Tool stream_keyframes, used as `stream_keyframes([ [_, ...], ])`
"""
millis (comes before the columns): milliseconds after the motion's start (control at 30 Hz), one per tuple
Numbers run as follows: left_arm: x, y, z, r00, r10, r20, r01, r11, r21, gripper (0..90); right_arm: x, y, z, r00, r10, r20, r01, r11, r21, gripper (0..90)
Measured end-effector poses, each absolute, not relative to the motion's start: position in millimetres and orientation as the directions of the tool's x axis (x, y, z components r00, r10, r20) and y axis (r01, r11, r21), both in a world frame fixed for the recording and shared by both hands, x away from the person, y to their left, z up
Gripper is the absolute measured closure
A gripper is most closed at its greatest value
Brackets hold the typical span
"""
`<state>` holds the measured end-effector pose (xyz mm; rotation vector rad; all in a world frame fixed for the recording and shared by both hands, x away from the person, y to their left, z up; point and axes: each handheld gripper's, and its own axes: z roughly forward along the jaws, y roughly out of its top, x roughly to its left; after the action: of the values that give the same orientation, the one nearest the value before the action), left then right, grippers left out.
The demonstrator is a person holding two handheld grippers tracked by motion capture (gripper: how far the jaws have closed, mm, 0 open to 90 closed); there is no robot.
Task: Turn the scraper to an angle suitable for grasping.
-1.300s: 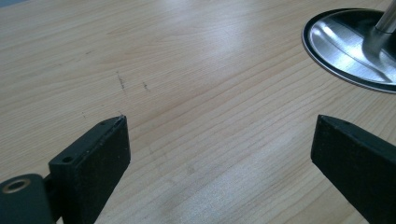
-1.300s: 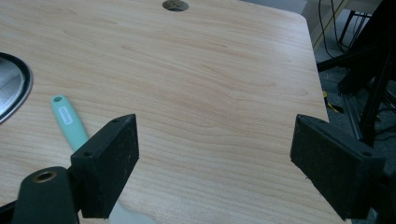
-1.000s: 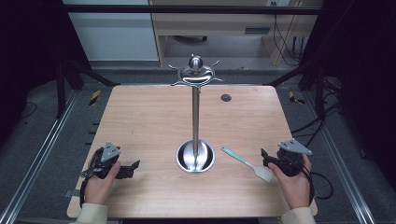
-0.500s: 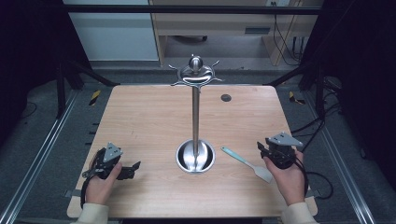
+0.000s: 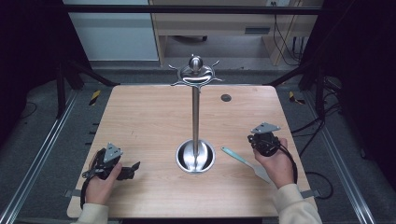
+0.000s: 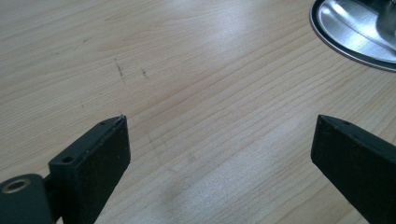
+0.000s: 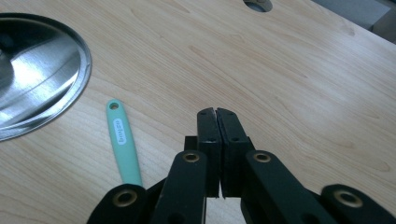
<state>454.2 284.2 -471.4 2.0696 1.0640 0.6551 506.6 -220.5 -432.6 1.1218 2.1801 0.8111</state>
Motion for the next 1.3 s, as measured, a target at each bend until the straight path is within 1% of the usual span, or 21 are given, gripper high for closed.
stream_keyframes([
  [233,454.9,284.7,-472.4,0.526,0.843,0.113,0.485,-0.407,0.774,4.6,519.0,-216.7,-436.4,-0.532,0.822,-0.206,0.522,0.509,0.684,90.0],
  [533,454.8,283.7,-473.1,0.526,0.842,0.116,0.486,-0.41,0.772,4.6,528.5,-210.4,-448.4,-0.563,0.809,-0.17,0.549,0.52,0.655,90.0],
  [1300,454.7,282.1,-473.8,0.529,0.84,0.125,0.489,-0.421,0.764,4.6,532.4,-191.2,-459.7,-0.629,0.762,-0.153,0.55,0.576,0.605,90.0],
])
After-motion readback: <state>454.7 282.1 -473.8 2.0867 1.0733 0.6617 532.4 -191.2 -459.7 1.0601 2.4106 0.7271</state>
